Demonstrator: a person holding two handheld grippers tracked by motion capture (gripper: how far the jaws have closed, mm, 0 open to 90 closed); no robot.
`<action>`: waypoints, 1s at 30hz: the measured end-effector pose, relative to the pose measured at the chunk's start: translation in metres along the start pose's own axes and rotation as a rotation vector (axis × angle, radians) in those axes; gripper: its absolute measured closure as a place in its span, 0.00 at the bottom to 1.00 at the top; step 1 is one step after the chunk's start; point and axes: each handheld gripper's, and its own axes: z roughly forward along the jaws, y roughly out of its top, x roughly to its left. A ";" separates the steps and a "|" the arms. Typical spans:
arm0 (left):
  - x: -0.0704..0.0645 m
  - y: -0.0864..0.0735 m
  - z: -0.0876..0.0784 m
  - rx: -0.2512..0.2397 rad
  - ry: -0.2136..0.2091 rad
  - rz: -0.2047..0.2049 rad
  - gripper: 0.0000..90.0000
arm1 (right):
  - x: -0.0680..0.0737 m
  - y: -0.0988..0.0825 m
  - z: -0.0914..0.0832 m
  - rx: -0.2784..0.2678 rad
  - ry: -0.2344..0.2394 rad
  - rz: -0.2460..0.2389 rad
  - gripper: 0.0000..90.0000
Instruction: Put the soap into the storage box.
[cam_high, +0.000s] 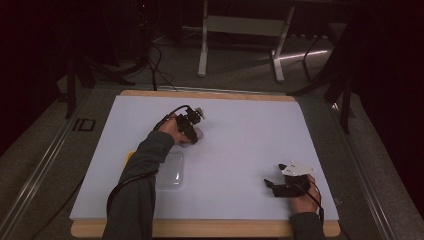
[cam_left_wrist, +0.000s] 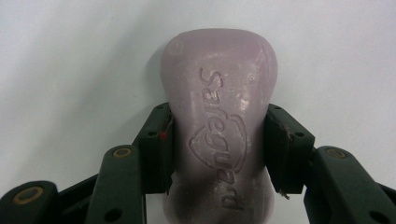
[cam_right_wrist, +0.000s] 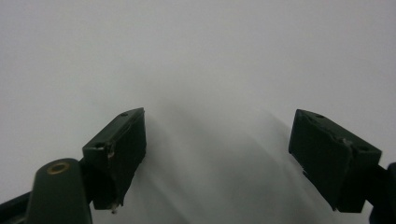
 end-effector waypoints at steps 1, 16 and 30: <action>0.000 0.000 0.000 0.000 0.004 0.002 0.55 | 0.000 0.000 0.000 0.000 0.000 0.000 0.21; 0.002 -0.004 -0.013 -0.024 0.016 -0.015 0.55 | 0.000 0.000 0.000 -0.001 -0.001 -0.001 0.21; 0.002 -0.014 -0.031 -0.049 0.016 -0.004 0.55 | 0.000 0.000 0.000 -0.001 -0.004 -0.002 0.21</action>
